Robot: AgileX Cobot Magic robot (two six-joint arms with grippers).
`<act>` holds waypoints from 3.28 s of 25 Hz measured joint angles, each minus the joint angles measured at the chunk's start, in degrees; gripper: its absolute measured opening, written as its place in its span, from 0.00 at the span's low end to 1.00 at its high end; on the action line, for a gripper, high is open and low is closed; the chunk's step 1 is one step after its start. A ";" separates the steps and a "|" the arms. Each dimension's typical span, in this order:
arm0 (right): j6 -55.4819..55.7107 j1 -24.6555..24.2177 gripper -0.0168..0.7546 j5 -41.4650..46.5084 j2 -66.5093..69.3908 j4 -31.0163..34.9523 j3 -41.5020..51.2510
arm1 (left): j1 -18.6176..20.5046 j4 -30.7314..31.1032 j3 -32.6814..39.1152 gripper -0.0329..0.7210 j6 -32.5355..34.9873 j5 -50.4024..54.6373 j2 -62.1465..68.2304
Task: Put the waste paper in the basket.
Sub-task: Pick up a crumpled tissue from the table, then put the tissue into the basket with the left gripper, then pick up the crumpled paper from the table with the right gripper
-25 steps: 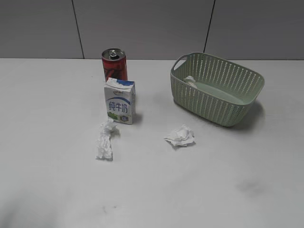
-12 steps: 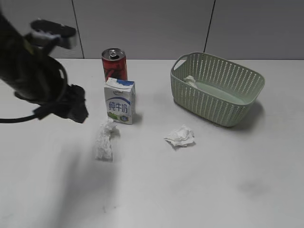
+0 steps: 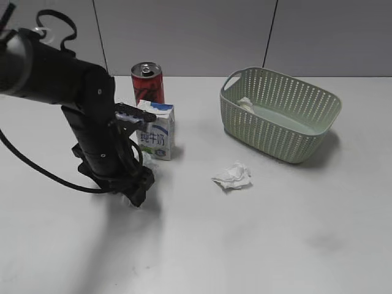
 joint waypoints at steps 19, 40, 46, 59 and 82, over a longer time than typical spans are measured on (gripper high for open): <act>0.20 0.00 0.79 -0.04 0.00 -0.05 0.00 | 0.00 -4.26 -0.56 0.07 -0.17 -0.63 1.78; 0.25 0.00 0.79 -0.04 0.00 -0.05 0.00 | -1.17 -7.45 -31.99 0.05 6.35 18.48 -8.13; 0.25 0.00 0.79 -0.04 0.00 -0.05 0.00 | -6.81 -8.55 -54.04 0.05 6.45 19.36 8.11; 0.27 0.00 0.79 -0.04 0.00 -0.06 0.00 | -11.35 -8.73 -61.26 0.34 6.50 -4.72 23.62; 1.52 0.00 0.79 -0.04 0.62 -0.54 0.00 | -3.19 -2.18 -61.41 0.84 -0.83 27.23 10.68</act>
